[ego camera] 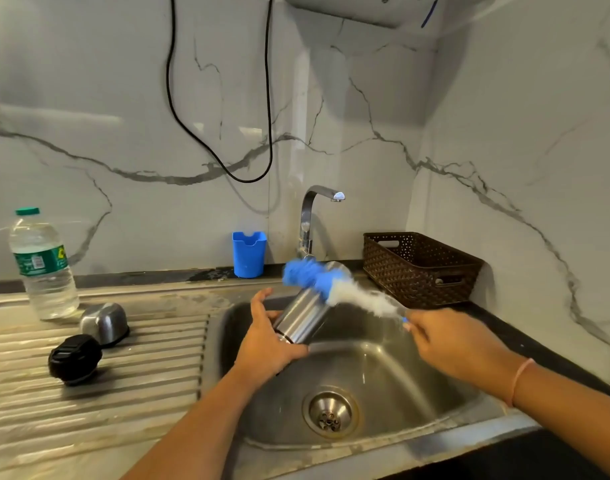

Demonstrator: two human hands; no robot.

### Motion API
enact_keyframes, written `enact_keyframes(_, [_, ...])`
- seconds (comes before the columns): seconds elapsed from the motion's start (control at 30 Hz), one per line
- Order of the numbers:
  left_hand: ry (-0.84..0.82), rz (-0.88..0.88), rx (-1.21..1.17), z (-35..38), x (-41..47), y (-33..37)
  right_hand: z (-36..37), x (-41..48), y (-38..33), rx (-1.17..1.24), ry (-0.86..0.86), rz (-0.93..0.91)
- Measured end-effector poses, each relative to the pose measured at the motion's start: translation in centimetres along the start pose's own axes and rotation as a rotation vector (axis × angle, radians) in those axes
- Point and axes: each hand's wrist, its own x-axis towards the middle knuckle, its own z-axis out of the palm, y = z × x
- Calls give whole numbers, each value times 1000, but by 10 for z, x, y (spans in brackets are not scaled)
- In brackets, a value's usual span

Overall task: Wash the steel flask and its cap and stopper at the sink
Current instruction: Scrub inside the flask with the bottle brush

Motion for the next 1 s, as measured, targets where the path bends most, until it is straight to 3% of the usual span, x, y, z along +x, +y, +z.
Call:
enact_keyframes(0.13, [61,-3,46,-3,1,-7,5,-26,-31,58,-125,-81])
enact_keyframes(0.33, [76,-53,-46,2,0,3,-14,15,-4,-108,86,104])
enact_keyframes(0.43, [76,-232,-275,7,3,4,-13,29,-2,9,101,136])
enact_keyframes(0.53, [27,-375,-685,3,6,4,-11,32,-11,89,108,111])
enact_keyframes(0.73, [22,-502,-1199,-11,10,3,-16,26,-31,85,62,-42])
enact_keyframes(0.87, [-33,-483,-1093,-6,7,4,-26,12,-45,-35,-20,-194])
enact_keyframes(1.0, [-33,-501,-1046,-7,4,7,-33,17,-37,-75,2,-133])
